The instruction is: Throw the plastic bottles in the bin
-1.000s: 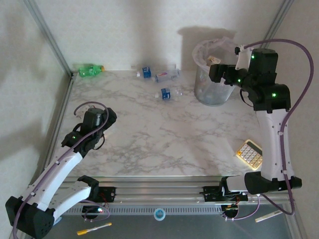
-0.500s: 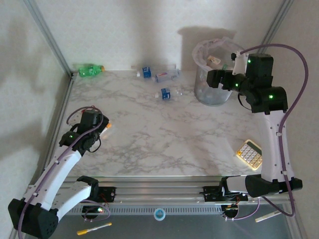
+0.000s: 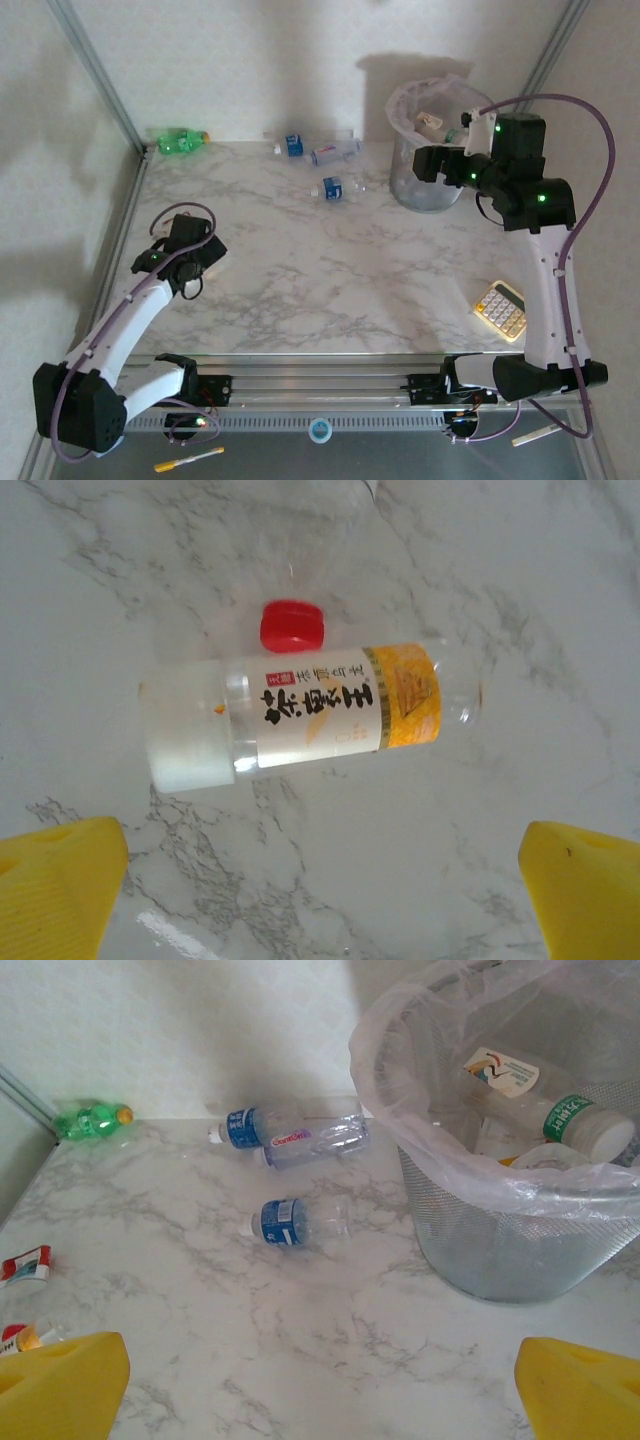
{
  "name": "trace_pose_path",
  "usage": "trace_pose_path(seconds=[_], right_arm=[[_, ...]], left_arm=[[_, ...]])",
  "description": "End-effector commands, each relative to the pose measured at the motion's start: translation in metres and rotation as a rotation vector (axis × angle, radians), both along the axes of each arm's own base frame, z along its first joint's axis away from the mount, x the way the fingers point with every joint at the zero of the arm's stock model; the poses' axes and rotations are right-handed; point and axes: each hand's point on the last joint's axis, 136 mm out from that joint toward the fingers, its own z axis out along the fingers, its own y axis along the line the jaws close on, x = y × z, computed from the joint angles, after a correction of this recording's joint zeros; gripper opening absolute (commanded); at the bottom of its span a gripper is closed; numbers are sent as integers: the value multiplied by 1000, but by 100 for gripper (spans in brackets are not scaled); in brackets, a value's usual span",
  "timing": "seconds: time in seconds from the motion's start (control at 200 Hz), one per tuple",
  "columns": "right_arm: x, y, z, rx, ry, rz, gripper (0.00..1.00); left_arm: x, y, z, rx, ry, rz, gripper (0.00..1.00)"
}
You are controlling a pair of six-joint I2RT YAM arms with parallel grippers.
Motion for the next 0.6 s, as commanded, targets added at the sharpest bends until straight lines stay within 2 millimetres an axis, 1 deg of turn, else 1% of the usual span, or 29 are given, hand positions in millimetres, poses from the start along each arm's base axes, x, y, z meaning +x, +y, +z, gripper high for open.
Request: trace_pose_path(seconds=[0.0,0.12,0.21,0.33,0.49,0.591], right_arm=[[-6,3,5,7,-25,18,99],[-5,3,1,2,-23,20,99],[-4,3,-3,-7,-14,17,99],[-4,2,-3,-14,-19,19,99],[-7,0,-2,-28,-27,18,99],[-8,-2,-2,-36,-31,12,99]], left_arm=[[5,1,-4,75,72,-108,100],[2,6,-20,111,135,-121,100],[6,1,-27,100,154,-144,100],[14,1,-28,114,177,-162,100],[22,13,-26,217,248,-176,100],[28,10,-29,218,251,-204,100]])
